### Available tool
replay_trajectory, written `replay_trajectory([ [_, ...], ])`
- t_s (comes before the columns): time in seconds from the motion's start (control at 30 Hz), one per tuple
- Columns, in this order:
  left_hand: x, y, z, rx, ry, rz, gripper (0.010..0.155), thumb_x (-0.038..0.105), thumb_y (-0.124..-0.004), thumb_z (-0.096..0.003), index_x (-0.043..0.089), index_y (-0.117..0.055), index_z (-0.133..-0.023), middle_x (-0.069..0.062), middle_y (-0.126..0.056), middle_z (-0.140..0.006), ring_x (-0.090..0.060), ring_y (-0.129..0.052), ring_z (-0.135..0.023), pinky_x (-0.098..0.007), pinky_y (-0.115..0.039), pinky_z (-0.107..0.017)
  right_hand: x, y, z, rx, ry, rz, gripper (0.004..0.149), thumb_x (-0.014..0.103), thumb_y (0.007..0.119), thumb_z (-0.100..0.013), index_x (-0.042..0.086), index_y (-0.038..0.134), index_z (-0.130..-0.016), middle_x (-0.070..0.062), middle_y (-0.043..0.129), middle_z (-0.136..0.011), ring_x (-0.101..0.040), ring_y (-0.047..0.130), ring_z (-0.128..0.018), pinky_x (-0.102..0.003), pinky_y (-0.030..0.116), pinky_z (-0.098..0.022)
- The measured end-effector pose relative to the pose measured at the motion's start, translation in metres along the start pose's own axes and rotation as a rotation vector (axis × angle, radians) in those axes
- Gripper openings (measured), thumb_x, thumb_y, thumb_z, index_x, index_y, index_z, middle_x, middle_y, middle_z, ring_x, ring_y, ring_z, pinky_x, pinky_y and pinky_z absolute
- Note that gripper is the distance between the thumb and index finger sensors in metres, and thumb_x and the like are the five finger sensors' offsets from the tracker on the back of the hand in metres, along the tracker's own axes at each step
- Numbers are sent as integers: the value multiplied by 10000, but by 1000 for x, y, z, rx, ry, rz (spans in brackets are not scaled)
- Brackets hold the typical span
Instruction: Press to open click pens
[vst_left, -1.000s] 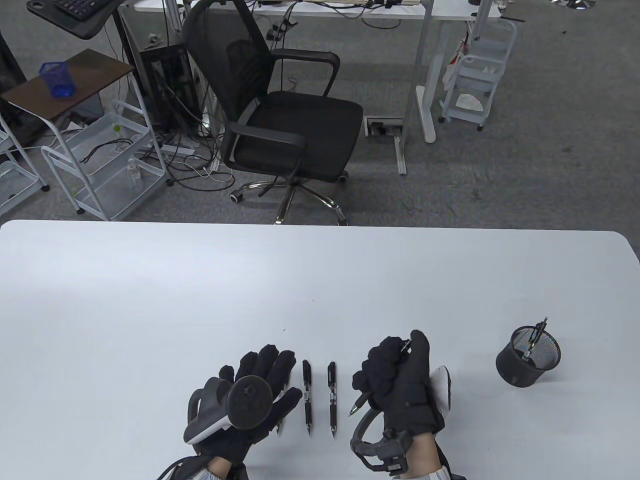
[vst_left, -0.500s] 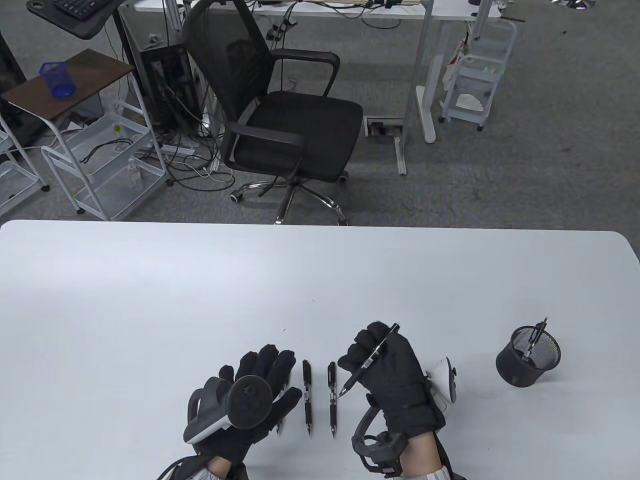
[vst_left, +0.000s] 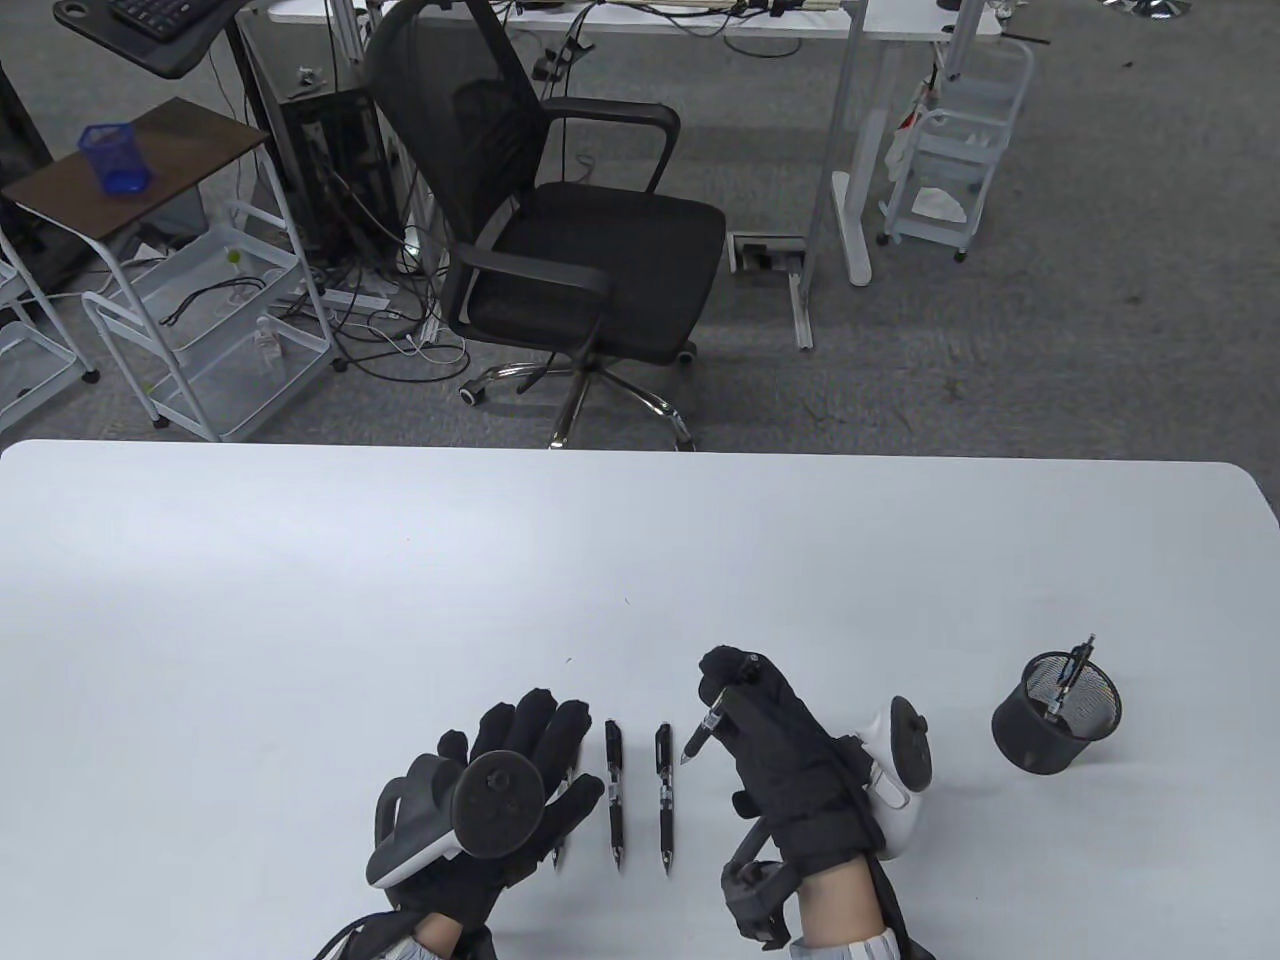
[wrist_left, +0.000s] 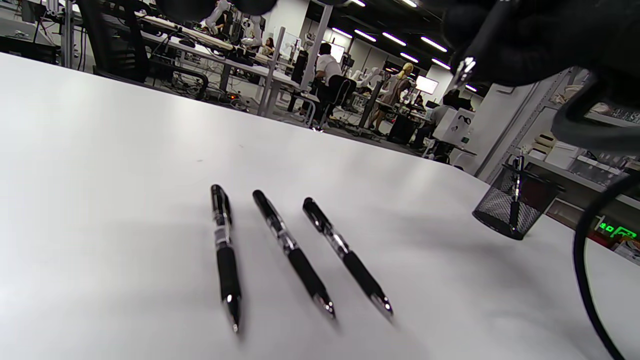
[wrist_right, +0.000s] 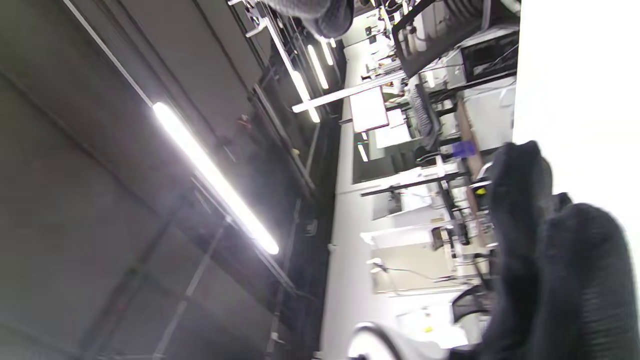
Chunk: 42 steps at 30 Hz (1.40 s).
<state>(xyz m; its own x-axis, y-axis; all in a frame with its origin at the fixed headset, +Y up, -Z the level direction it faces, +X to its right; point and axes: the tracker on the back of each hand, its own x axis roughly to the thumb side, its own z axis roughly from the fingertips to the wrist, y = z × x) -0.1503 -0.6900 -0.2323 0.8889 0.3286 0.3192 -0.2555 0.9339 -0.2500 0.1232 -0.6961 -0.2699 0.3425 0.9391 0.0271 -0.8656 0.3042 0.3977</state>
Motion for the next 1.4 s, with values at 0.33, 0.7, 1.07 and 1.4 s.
replay_trajectory([
  [0.33, 0, 0, 0, 0, 0, 0, 662, 579, -468, -719, 256, -296, -1271, -217, -311, -1319, -572, -395, -1166, -807, -339, -752, -11, -18, -2, -145, 115, 335, 457, 171, 640, -695, 25, 577, -1124, -278, 613, -994, -504, 635, -833, -685, 507, -663],
  [0.7, 0, 0, 0, -2, -2, 5, 662, 578, -469, -719, 256, -294, -1270, -219, -319, -1319, -569, -401, -1167, -805, -344, -754, -44, -37, -5, -374, 256, 781, 541, 286, 787, -630, -59, 726, -1042, -193, 867, -800, -287, 918, -531, -410, 799, -479],
  [1.07, -1, -1, -1, -4, -1, 5, 663, 577, -470, -719, 252, -296, -1270, -218, -320, -1317, -571, -402, -1165, -805, -346, -754, -80, -43, -11, -356, 391, 1058, 583, 308, 809, -608, -46, 700, -1058, -168, 894, -788, -268, 941, -510, -389, 817, -467],
  [1.4, -2, 0, -1, 0, -3, 14, 663, 578, -470, -718, 253, -297, -1270, -220, -317, -1318, -570, -402, -1165, -804, -347, -755, -105, -46, -14, -289, 531, 1171, 582, 297, 810, -608, -51, 703, -1062, -199, 878, -824, -261, 945, -534, -390, 819, -479],
])
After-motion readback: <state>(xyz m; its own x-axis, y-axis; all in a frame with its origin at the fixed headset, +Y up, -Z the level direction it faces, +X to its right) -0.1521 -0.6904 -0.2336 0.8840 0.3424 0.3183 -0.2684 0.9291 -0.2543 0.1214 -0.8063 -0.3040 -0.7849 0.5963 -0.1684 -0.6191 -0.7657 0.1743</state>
